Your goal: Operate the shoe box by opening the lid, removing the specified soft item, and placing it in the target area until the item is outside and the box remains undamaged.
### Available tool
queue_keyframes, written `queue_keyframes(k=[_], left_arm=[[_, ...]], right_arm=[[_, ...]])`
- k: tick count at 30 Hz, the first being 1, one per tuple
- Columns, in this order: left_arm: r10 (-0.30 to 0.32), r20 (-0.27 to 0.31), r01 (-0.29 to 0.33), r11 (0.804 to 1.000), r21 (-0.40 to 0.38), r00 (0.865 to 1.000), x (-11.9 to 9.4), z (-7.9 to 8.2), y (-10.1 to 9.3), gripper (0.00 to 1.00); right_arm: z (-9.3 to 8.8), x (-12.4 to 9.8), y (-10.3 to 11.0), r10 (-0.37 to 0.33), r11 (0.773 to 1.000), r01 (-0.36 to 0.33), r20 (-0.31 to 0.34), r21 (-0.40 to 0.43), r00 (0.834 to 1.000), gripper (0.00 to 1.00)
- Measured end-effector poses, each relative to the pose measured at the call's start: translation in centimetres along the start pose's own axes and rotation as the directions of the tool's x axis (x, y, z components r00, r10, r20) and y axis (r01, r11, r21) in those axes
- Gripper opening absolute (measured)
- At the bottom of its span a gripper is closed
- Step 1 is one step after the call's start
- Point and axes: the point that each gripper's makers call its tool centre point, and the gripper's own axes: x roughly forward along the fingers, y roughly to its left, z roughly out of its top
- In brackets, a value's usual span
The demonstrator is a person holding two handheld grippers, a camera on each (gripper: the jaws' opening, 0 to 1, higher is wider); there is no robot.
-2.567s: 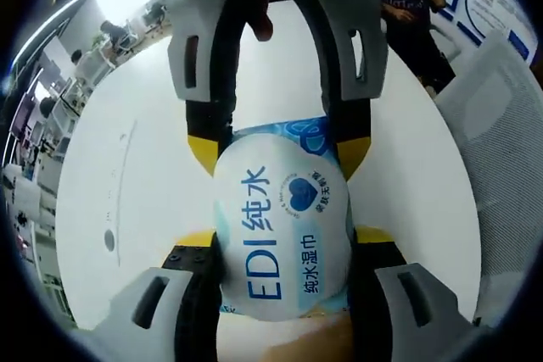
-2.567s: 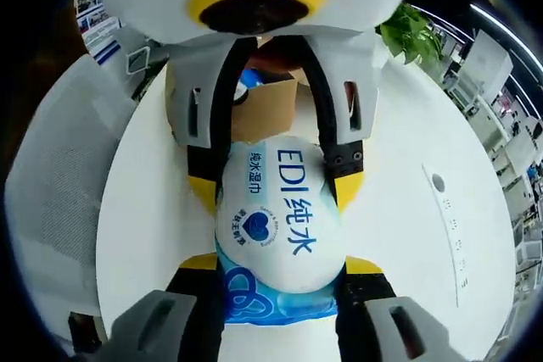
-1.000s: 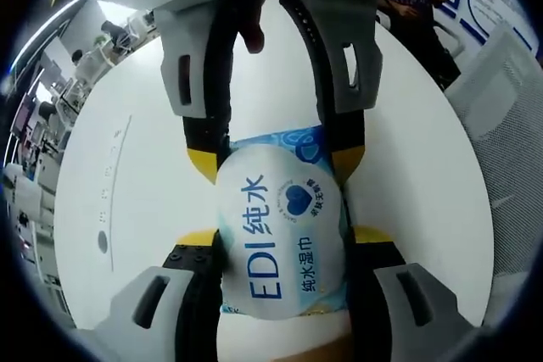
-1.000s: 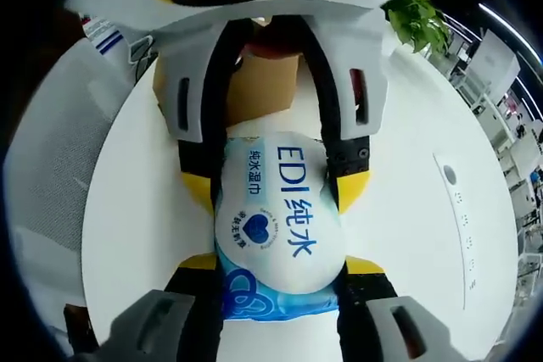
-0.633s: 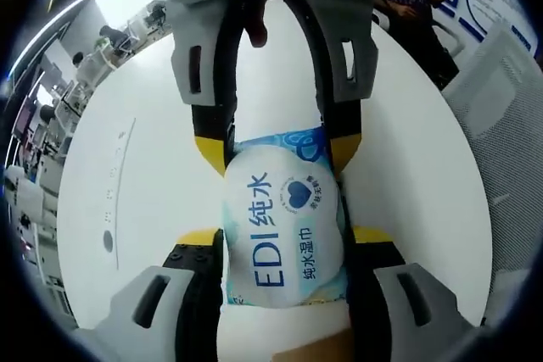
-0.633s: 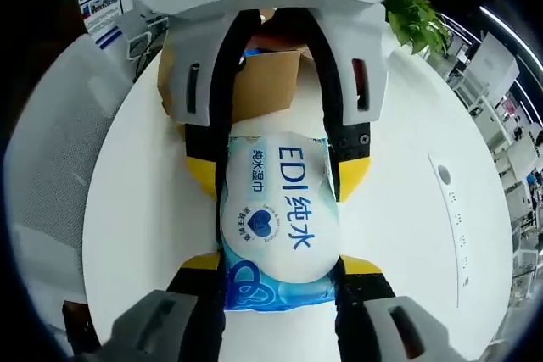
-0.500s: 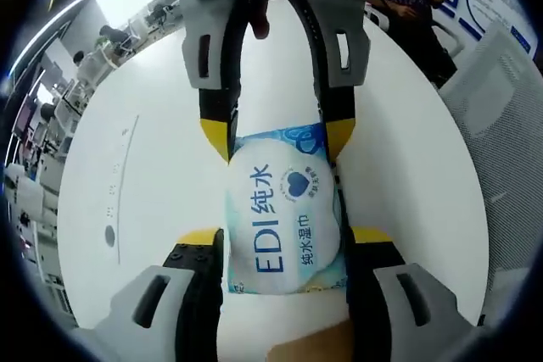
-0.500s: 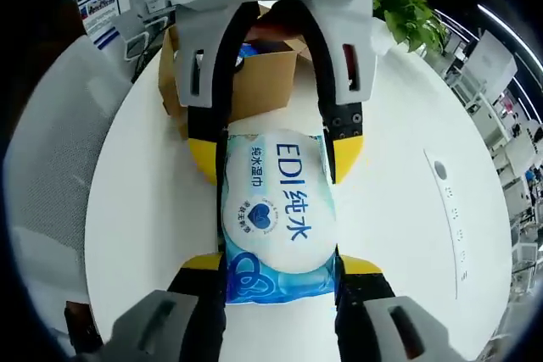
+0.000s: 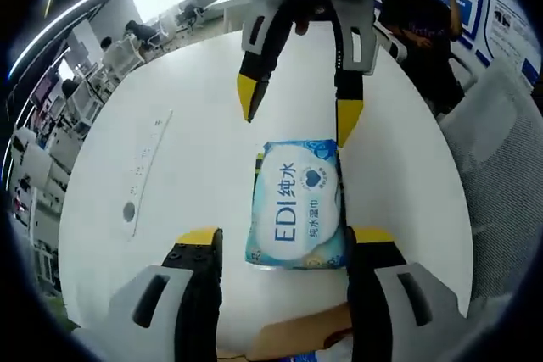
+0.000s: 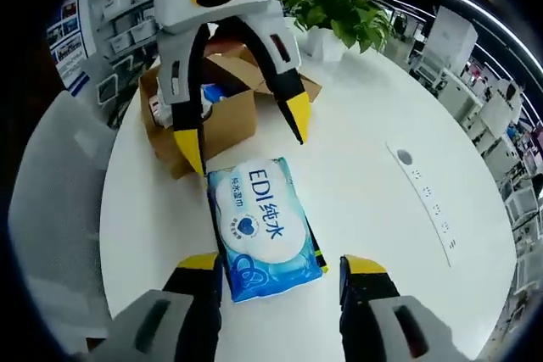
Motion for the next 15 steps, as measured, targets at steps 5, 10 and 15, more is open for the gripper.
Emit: queue_keyframes(k=[5, 10, 15], left_arm=[[0.028, 0.041, -0.026, 0.999, -0.046, 0.999, -1.8, 0.7, -0.3, 0.6], [0.049, 0.076, -0.042, 0.995, -0.088, 0.996, -3.3, 1.0, -0.7, 0.6], [0.077, 0.101, -0.064, 0.99, -0.126, 0.992, -4.3, 0.7, -0.3, 0.6]], right_arm=[[0.8, -1.0, -0.1, -0.035, 0.998, 0.033, 0.036, 0.046, 0.999, 0.55], [1.8, -1.7, 0.3, -0.051, 0.995, 0.044, 0.069, 0.093, 0.996, 0.58], [3.0, -2.3, 0.8, -0.073, 0.987, 0.054, 0.123, 0.15, 0.99, 0.59]])
